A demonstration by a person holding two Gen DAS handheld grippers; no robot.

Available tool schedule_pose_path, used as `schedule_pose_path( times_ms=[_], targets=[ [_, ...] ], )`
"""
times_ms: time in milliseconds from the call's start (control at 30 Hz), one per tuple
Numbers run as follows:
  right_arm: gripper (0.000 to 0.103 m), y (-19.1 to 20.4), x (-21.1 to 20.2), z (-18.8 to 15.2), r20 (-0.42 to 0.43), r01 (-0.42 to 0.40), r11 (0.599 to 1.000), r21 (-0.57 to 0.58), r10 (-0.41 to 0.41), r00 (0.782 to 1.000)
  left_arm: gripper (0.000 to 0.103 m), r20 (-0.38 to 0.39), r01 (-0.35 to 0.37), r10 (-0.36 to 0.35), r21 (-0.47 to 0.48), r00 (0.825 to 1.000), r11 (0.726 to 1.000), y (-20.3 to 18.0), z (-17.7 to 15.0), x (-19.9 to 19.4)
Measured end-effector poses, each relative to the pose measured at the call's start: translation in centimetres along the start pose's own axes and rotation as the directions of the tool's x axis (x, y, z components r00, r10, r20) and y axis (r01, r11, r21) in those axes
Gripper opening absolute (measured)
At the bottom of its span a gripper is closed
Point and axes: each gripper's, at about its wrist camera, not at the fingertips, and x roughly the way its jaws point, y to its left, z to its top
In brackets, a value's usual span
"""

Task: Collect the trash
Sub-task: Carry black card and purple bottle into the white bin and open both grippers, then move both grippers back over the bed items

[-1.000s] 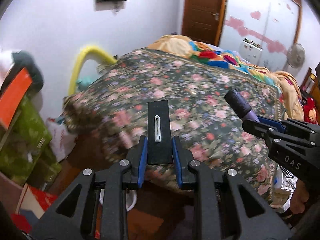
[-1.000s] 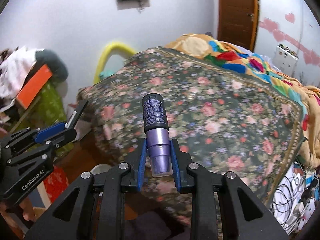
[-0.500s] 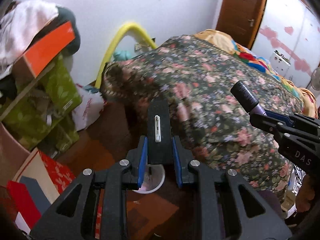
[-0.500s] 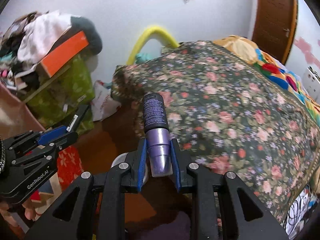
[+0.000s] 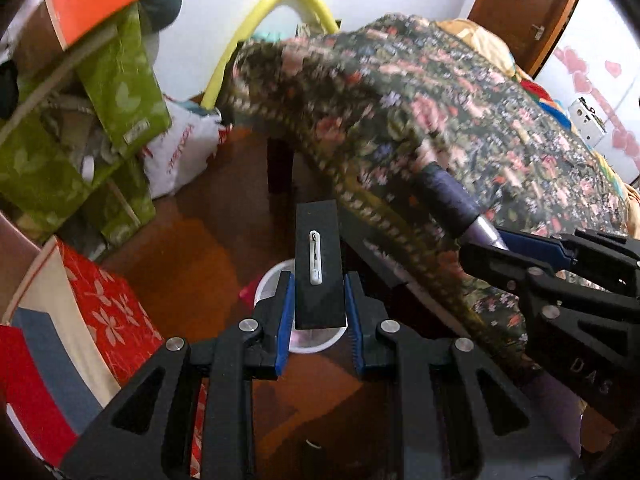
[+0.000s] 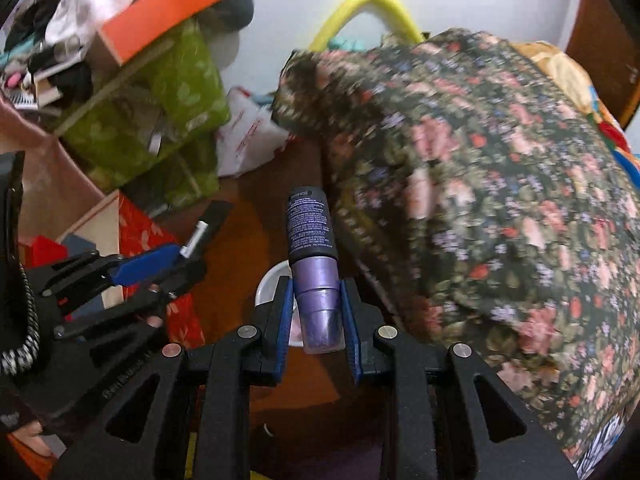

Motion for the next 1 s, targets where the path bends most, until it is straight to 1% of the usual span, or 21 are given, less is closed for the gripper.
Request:
schedule_pose_path(
  times_ms=[100, 167, 233, 300, 367, 400, 433, 533, 700, 833, 1000],
  targets=[
    [0.022, 1.0, 1.7, 0.5, -0.037, -0.016, 1.0, -0.016, 0.015, 0.999, 0.024, -0.027, 0.009, -0.01, -0.019, 1.0, 1.0, 0.6, 0.0, 1.3],
    [0.022, 1.3, 2.7, 0.9, -0.051, -0.031, 0.999, -0.022, 0.03, 0.998, 0.024, -0.043, 0.03, -0.032, -0.041, 0.999, 0.999, 1.1, 0.2, 2.1],
    [0.023, 1.3, 3.4, 1.5, -0.07, -0.073, 0.997, -0.015, 0.072, 0.995, 0.024, -0.067, 0.038, -0.042, -0.062, 0.997, 0.997, 1.6, 0.5, 3.1],
    [0.023, 1.1, 4.1, 2.0, -0.09, -0.11, 0.994, 0.005, 0.11, 0.99, 0.03, -0.083, 0.029, -0.036, -0.083, 0.996, 0.996, 2.2, 0.7, 3.7],
    [0.027, 1.0, 4.8, 2.5, -0.112, -0.119, 0.993, 0.008, 0.119, 0.986, 0.033, -0.088, 0.021, -0.03, -0.101, 0.996, 0.995, 2.7, 0.6, 4.2],
    [0.035, 1.1, 5.1, 2.6, -0.126, -0.11, 0.994, 0.003, 0.11, 0.986, 0.033, -0.092, 0.012, -0.022, -0.106, 0.996, 0.994, 2.9, 0.5, 4.4],
    [0.039, 1.2, 5.4, 2.7, -0.132, -0.097, 0.995, -0.005, 0.095, 0.987, 0.033, -0.098, 0.004, -0.014, -0.106, 0.995, 0.994, 3.0, 0.5, 4.4],
    [0.039, 1.0, 5.3, 2.6, -0.119, -0.068, 0.997, -0.023, 0.065, 0.991, 0.033, -0.095, -0.009, 0.0, -0.094, 0.995, 0.996, 3.1, 0.5, 4.1],
    [0.039, -0.1, 4.1, 2.2, -0.095, -0.052, 0.998, -0.027, 0.049, 0.994, 0.033, -0.057, -0.034, 0.03, -0.056, 0.998, 0.998, 2.4, 1.0, 2.2],
    [0.039, -1.2, 2.0, 2.0, -0.044, -0.031, 0.999, -0.023, 0.03, 0.999, 0.033, -0.007, -0.035, 0.034, -0.025, 0.999, 0.999, 0.9, 1.9, 0.1],
    [0.039, -3.4, -1.7, 2.0, 0.049, 0.001, 1.0, -0.004, -0.001, 0.999, 0.033, 0.063, -0.025, 0.024, 0.027, 0.998, 0.999, -2.3, 3.3, -2.6]
  ],
)
